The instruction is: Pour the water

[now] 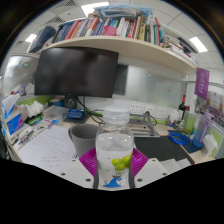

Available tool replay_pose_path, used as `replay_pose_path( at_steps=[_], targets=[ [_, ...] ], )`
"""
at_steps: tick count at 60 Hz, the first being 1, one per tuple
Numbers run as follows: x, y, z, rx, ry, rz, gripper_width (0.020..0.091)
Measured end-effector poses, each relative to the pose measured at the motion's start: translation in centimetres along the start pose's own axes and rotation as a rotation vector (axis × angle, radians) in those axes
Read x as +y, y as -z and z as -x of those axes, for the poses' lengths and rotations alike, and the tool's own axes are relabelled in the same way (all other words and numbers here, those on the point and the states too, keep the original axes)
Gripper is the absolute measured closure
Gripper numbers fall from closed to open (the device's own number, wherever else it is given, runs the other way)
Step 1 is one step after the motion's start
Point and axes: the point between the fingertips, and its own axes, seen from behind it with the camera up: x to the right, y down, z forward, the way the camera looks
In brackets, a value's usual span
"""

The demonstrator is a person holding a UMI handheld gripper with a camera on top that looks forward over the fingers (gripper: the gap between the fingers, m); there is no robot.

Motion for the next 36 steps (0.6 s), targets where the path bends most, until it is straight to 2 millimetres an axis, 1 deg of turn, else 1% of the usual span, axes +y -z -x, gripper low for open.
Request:
replay_pose_path(
  at_steps=[7, 13, 19, 23, 27, 30, 34, 36],
  targets=[
    [-1.9, 0.2, -3.0, 0.046, 0.125, 0.036, 0.0699],
    [-3.1, -0.8, -6.0, 0.078, 0.364, 0.091, 0.0698],
    [-4.8, -2.5, -7.6, 0.091, 0.631, 0.099, 0.07],
    [-5.8, -3.4, -7.9, 0.096, 0.849, 0.105, 0.0698],
    [-6.9, -4.1, -7.8, 0.077, 1.037, 0.091, 0.0698],
    [-7.6, -4.6, -7.2, 0.067, 1.151, 0.076, 0.0699],
    [-7.6, -5.5, -6.8, 0.059, 1.311, 0.093, 0.0701],
    [-7.7, -5.8, -7.0, 0.055, 1.386, 0.112, 0.0699]
  ],
)
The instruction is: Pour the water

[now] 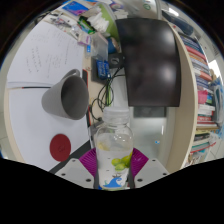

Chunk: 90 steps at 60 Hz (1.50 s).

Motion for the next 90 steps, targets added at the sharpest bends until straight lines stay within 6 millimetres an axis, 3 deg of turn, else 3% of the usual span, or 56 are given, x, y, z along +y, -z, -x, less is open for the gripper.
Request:
replay_pose_path(
  at_steps=[24, 42, 50, 63, 69, 73, 78, 83, 90],
  targets=[
    [-3.4, -1.5, -0.9, 0.043, 0.557, -0.014, 0.0695],
    [-3.2, -0.8, -0.7, 0.03, 0.565, 0.021, 0.0697],
    [-3.3, 0.4, -2.0, 0.004, 0.287, 0.015, 0.0694],
    [-3.0, 2.0, -4.3, -0.102, -0.41, -0.032, 0.0695],
    [-3.3, 2.2, -3.5, -0.162, -0.767, -0.049, 0.0694],
    [-2.4, 2.0, -4.2, -0.201, -0.99, -0.079, 0.0695],
    [-2.1, 1.5, -3.4, -0.211, -1.241, -0.104, 0.0695],
    [-0.7, 0.5, -2.7, -0.23, -1.402, -0.131, 0.0696],
    [0.1, -1.0, -0.6, -0.209, -1.475, -0.144, 0.0696]
  ],
)
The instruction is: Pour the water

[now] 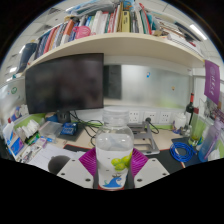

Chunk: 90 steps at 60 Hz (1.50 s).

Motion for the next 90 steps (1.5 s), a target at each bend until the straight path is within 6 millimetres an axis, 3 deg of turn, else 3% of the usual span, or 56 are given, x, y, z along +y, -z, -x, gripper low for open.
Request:
replay_pose_path(
  at_steps=[9, 19, 25, 34, 47, 53, 57, 67, 80, 90],
  targets=[
    [3.4, -1.5, -0.4, 0.014, -0.008, -0.002, 0.0694],
    [5.1, -2.4, 0.2, 0.017, 0.02, -0.044, 0.0695],
    [7.2, -2.8, 0.6, 0.022, 0.027, -0.029, 0.0684],
    [6.9, -2.6, 0.3, 0.055, 0.05, -0.076, 0.0681],
    [7.5, -2.4, 0.0, 0.084, 0.072, -0.042, 0.0539],
    [8.9, -1.9, -0.7, 0.121, 0.064, 0.024, 0.0375],
    [9.2, -0.8, -0.5, 0.127, 0.055, 0.037, 0.0316],
    [9.3, 3.8, 0.5, 0.152, 0.032, 0.088, 0.0313],
    [4.7, 9.8, 2.9, 0.196, -0.017, 0.126, 0.0307],
    [1.8, 12.7, 3.8, 0.221, -0.036, 0.111, 0.0309]
  ],
)
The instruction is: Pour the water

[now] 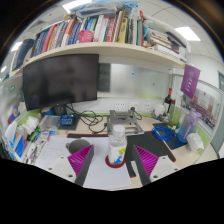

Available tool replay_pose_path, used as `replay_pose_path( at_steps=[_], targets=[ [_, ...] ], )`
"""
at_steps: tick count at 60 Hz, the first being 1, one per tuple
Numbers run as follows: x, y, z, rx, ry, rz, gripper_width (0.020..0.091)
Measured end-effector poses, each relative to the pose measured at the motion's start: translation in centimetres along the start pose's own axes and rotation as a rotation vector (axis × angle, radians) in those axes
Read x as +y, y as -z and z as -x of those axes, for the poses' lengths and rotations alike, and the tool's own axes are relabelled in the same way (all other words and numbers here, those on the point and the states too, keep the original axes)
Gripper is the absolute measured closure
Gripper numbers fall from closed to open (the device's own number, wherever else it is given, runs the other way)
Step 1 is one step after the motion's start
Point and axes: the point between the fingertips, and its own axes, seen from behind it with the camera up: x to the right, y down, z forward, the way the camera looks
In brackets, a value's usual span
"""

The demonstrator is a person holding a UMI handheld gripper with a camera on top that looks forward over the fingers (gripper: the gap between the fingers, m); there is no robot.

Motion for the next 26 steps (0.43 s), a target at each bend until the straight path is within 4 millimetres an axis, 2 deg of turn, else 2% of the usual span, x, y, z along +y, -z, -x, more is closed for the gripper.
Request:
replay_pose_path(
  at_steps=[14, 26],
  targets=[
    [-0.9, 2.8, -0.2, 0.029, -0.04, 0.004, 0.0308],
    [-1.2, 3.5, -0.1, 0.037, -0.054, -0.001, 0.0311]
  ],
)
